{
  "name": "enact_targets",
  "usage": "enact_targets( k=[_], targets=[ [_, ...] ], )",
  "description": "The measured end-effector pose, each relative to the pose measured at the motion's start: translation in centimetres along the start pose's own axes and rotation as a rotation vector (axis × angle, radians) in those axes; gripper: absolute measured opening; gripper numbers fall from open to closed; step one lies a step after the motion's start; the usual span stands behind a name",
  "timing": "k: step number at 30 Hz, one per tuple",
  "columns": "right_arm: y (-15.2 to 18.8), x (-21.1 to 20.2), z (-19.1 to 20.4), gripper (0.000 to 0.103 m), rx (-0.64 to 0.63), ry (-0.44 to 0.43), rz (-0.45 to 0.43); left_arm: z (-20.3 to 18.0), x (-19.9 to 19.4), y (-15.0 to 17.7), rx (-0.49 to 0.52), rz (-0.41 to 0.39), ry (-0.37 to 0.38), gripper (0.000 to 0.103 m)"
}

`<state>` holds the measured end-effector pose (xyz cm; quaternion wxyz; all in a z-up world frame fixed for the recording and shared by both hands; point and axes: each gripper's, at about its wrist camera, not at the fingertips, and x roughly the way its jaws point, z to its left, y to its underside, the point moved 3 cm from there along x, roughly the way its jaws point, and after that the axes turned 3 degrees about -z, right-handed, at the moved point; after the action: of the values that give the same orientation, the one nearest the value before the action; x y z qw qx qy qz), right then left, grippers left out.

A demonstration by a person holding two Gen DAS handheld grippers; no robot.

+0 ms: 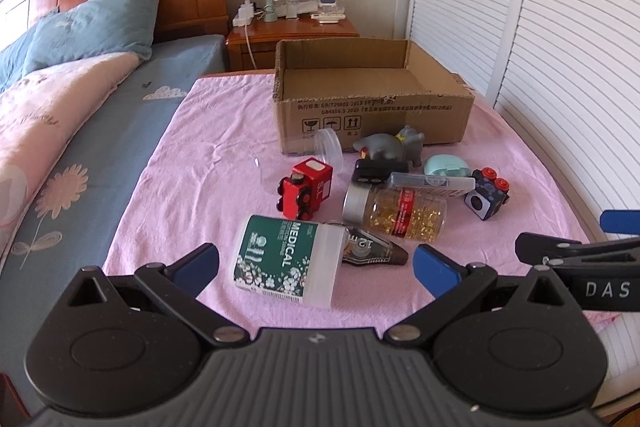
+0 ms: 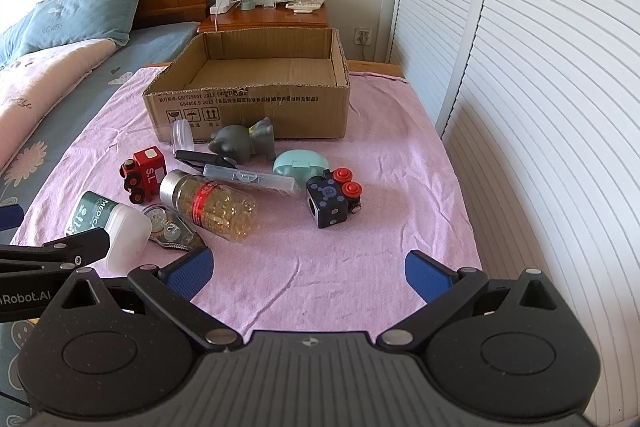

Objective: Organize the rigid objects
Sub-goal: 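Move the left tool to the white MEDICAL bottle while the right tool approaches the black fidget cube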

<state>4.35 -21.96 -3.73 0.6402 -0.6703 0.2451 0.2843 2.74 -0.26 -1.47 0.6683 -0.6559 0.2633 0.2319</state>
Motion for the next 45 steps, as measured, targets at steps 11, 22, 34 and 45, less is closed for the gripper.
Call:
enact_targets(
  k=[11,22,34,45],
  targets=[
    [-0.4,0.8,-0.1,0.103,-0.022,-0.026,-0.015,0.8,1.7,0.5,0.044,-0.006,0.07,0.102],
    [0.0,3.3,-0.7,0.103,-0.083,-0.043,-0.022,2.8,5.4,2.9,0.032,0.059,0.073,0.102],
    [1.6,7.5,-2.7,0.103,-0.106,-0.026,0.045,3.8,8.7,3.9,-0.012,0.108,0.085,0.102],
    [2.0,11.1,-3.1,0.103,-0.102,-0.082,0.102,3.6,9.4,4.2,0.038,0.098,0.08,0.103]
  ],
)
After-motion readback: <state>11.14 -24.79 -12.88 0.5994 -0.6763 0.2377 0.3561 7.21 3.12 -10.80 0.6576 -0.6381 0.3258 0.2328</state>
